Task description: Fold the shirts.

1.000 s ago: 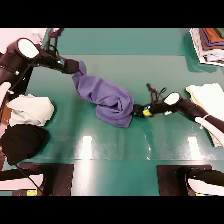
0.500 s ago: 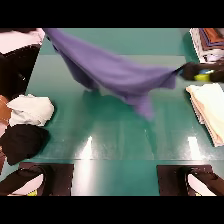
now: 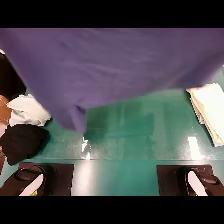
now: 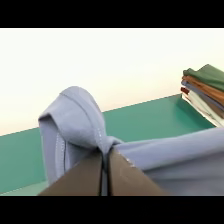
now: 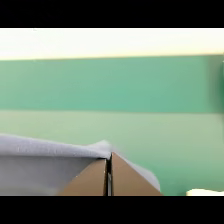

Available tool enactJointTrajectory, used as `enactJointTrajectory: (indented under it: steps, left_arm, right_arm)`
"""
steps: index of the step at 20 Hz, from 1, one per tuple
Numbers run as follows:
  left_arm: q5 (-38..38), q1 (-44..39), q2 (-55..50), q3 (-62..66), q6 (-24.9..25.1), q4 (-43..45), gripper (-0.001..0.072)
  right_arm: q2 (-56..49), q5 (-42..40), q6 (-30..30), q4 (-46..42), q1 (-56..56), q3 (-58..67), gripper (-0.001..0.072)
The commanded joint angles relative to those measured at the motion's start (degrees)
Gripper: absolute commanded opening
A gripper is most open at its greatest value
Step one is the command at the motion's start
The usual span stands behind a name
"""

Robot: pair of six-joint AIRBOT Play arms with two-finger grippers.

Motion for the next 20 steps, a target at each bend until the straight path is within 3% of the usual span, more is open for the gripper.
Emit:
enactJointTrajectory:
  steps: [1,5,8,12,15,18,19,20]
  left_arm:
    - [-4.8,0.1,-0.6,0.3,-0.4,-0.1,0.0025]
    - [-14.9,0.1,-8.5,-7.7,-0.3,-0.3,0.0025]
    - [-17.0,-0.1,-16.1,-19.4,-0.2,-0.7,0.0025]
    - [-2.8,-0.1,-27.9,-31.8,1.2,0.2,0.0026]
    - [8.3,0.1,-36.4,-29.8,1.6,1.6,0.0026]
    - [12.9,0.1,-39.5,-27.2,1.4,1.8,0.0027]
    - [13.0,0.1,-39.4,-26.7,1.4,1.8,0.0071]
    - [12.2,0.1,-39.2,-26.1,1.4,2.7,0.0334]
  right_arm:
    - [-2.4,6.4,0.0,-0.9,-4.2,6.2,0.0015]
    - [-12.5,12.8,0.7,-0.7,1.2,4.3,0.0016]
    - [-21.9,13.1,1.1,-1.2,7.0,-3.9,0.0015]
    - [-35.2,5.3,1.1,-1.1,9.4,-10.3,0.0015]
    - [-42.8,0.1,1.1,-1.0,9.7,-7.6,0.0016]
    - [-48.0,0.4,1.1,-0.9,9.6,-0.9,0.0020]
    - [-49.0,1.7,1.1,-0.9,9.6,1.1,0.0077]
    - [-49.7,3.3,1.1,-0.9,9.2,3.2,0.0291]
